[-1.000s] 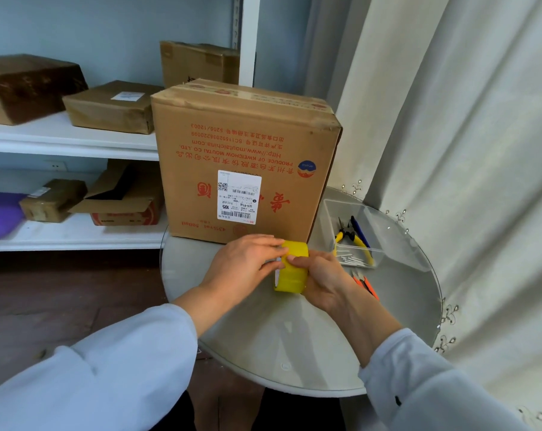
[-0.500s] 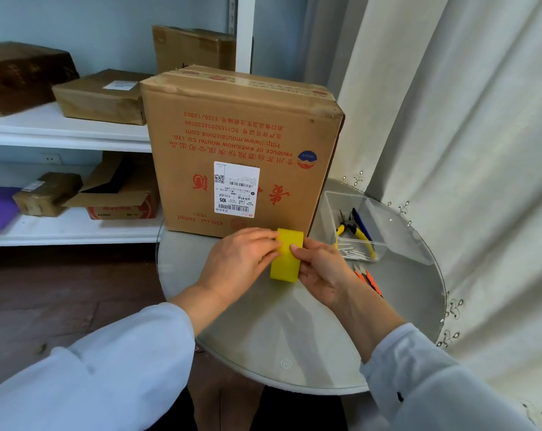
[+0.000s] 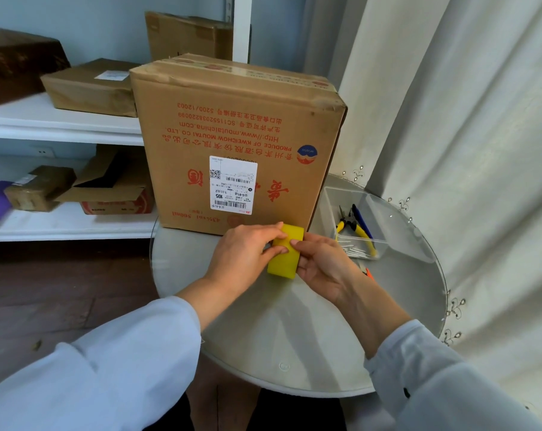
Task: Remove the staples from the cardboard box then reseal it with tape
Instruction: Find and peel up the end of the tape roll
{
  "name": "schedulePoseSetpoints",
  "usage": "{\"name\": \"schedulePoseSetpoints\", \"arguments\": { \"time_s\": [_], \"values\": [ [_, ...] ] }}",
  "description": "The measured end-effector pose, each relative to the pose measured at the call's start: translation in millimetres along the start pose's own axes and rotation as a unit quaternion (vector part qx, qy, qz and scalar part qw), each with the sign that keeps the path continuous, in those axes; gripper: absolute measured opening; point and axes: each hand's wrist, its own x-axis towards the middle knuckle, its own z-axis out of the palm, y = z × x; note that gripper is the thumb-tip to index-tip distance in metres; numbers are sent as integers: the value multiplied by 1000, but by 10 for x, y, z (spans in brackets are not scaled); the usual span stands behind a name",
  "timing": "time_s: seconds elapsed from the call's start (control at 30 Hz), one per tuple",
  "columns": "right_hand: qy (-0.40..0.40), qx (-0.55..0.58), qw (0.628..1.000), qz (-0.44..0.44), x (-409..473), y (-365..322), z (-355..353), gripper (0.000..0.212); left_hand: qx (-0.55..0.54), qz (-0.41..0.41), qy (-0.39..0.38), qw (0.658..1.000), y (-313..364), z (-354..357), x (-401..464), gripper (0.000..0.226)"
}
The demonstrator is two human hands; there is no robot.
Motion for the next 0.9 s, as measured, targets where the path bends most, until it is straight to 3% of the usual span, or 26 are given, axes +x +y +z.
{"name": "schedulePoseSetpoints", "arguments": {
  "time_s": [0.13,0.27,0.47,0.67,0.9],
  "values": [
    [0,9,1000,-2,-9,15,-9,27,20,-11,0,1000,22,-20,30,26],
    [17,29,999,0,-9,2,-3,23,55,30,-27,998,64,-22,92,34],
    [19,10,999,43,-9,-35,-34,55,59,102,-5,993,-24,-4,76,21],
    [26,-15,998,46,6,-57,-18,57,96,209,29,973,-47,5,96,29],
    [27,-15,998,49,21,-68,-64,55,99,241,31,965,-52,72,127,24]
  ]
}}
